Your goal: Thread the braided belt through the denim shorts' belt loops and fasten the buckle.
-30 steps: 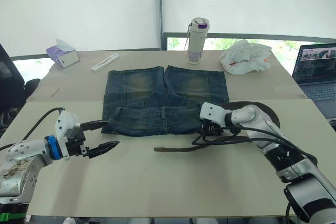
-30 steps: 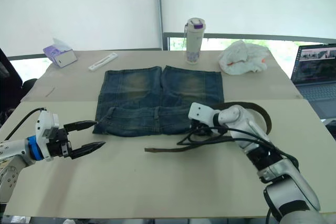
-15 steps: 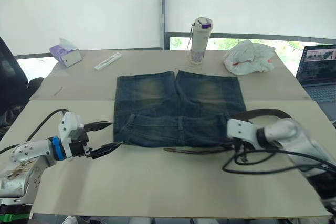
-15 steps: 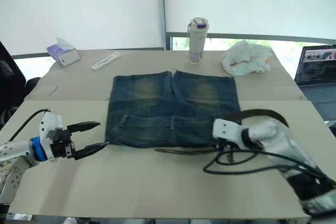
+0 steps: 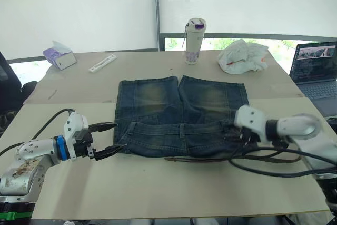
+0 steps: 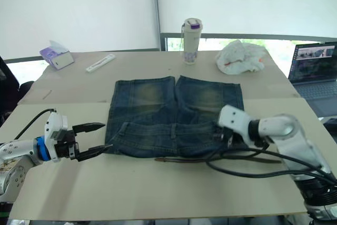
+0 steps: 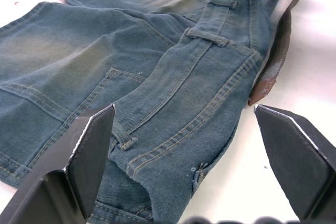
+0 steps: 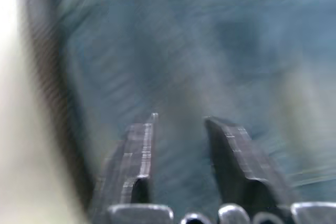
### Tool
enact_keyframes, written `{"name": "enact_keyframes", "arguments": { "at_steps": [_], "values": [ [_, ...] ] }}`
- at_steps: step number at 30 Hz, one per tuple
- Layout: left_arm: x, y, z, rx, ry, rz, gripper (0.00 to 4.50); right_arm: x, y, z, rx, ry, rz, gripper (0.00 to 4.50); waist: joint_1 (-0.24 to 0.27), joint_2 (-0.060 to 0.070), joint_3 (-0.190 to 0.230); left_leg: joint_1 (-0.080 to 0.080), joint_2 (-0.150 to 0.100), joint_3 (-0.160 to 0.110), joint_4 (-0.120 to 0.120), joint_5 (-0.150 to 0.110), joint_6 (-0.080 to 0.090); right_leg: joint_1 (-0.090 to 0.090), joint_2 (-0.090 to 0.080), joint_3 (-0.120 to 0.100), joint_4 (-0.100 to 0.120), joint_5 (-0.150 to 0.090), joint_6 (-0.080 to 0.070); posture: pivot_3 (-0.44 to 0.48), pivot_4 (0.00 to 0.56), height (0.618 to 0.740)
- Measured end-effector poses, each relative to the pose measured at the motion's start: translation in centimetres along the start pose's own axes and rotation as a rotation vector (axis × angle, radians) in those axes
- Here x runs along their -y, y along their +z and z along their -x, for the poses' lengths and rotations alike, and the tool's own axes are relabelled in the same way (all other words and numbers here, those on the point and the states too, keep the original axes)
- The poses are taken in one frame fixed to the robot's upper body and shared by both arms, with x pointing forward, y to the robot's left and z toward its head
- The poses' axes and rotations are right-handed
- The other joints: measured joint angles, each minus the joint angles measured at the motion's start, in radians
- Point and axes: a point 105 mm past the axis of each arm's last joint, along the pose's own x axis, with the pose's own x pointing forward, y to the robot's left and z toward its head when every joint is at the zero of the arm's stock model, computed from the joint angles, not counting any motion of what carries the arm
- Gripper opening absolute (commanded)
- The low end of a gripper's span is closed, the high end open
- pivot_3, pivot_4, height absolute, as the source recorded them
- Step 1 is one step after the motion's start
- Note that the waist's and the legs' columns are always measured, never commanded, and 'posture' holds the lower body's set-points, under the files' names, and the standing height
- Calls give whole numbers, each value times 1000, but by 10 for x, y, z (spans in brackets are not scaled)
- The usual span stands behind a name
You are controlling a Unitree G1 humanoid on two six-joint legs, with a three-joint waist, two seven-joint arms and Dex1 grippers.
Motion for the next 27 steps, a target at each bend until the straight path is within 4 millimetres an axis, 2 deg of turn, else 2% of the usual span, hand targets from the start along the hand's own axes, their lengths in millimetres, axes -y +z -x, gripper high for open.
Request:
{"name": "enact_keyframes", "arguments": {
  "at_steps": [2, 4, 7, 9, 12, 17, 23, 27],
  "values": [
    [-1, -2, 2, -9, 5, 8, 4500, -20, 3, 12, -40, 112, -35, 2327, 11, 1, 0, 0, 0, 0, 0, -1, 1, 0, -1, -1, 0, 0, 0, 0, 150, 740],
    [-1, -2, 2, -9, 3, 9, 4500, -42, 19, 12, -18, 215, -35, 2327, 10, -1, -1, 0, 1, 0, 1, -1, 1, 1, -1, -1, -1, 0, 0, 0, 150, 740],
    [1, 1, -3, -3, -34, -3, 4500, -70, 40, -18, 77, 281, -25, 2327, -7, -7, -2, 6, 2, 0, 0, -1, 1, 4, -1, 0, 0, 0, -1, 0, 150, 740],
    [4, 1, -5, -4, -62, -5, 4500, -81, 35, -39, 61, 288, -32, 2327, -11, -6, -1, 6, 1, 1, 1, -1, 1, 4, -2, 1, 1, 0, -1, 0, 150, 740],
    [8, -1, -4, -18, -92, -3, 4500, -78, 24, -59, 29, 232, -40, 2327, -8, -5, 0, 4, 0, 2, 1, 0, 1, 2, -1, 1, 1, 0, 0, 0, 150, 740],
    [12, 2, -4, -26, -123, -23, 4500, -76, 23, -85, 33, 197, 1, 2327, -6, -5, 0, 3, 0, 2, 2, 0, 1, 1, 0, 1, 2, 0, 0, 0, 150, 740],
    [10, 3, -4, -25, -118, -26, 4500, -91, 37, -94, 100, 286, -5, 2327, -6, -6, 0, 4, 0, 1, 2, 0, 1, 1, 1, 1, 3, 0, 0, 0, 150, 740],
    [9, 1, -3, -26, -112, -19, 4500, -95, 36, -99, 96, 300, -3, 2327, -7, -6, -1, 4, 0, 1, 2, 0, 1, 1, 1, 1, 5, 0, 0, 0, 150, 740]
  ]
}}
